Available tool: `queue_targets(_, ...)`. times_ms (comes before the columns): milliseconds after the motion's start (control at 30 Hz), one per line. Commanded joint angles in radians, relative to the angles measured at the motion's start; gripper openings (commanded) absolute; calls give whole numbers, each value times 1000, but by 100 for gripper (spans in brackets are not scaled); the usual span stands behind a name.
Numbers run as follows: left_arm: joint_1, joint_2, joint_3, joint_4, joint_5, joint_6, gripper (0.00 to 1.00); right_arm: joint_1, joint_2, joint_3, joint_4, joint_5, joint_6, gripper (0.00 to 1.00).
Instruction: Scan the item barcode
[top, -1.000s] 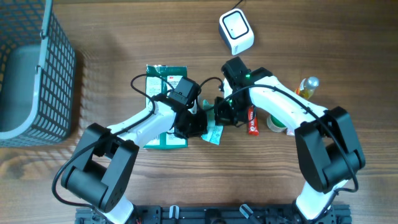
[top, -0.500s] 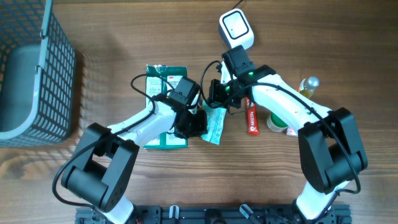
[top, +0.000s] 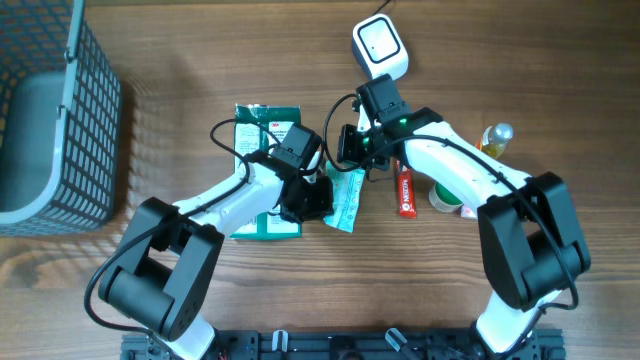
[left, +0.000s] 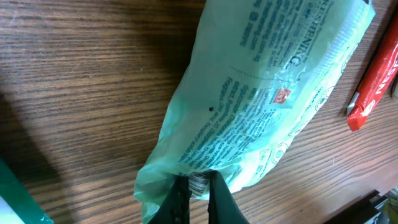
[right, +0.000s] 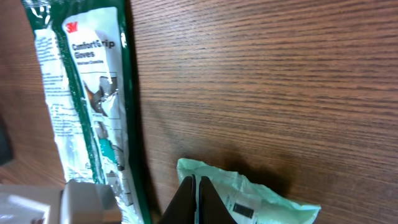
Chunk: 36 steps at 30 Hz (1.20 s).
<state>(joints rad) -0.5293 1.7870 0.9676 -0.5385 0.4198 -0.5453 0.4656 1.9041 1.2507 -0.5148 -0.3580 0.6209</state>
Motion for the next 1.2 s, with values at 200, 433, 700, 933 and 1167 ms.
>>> queue_targets(200,-2,48,-18,0,-55,-13,4,2,135,-69,25,29,12,5)
queue_targets(433,-2,48,-18,-24,-60,-12,4,2,144,-70,25,29,11,5)
queue_targets(700,36,40,-18,-146,-70,-3,4,2,144,-70,27,29,11,5)
queue_targets(933,148,-151,61,-327,-240,21,4,2,144,-70,29,29,8,5)
queue_targets(1167,275,-315,79,-327,-340,16,4,2,144,-70,28,29,-18,13)
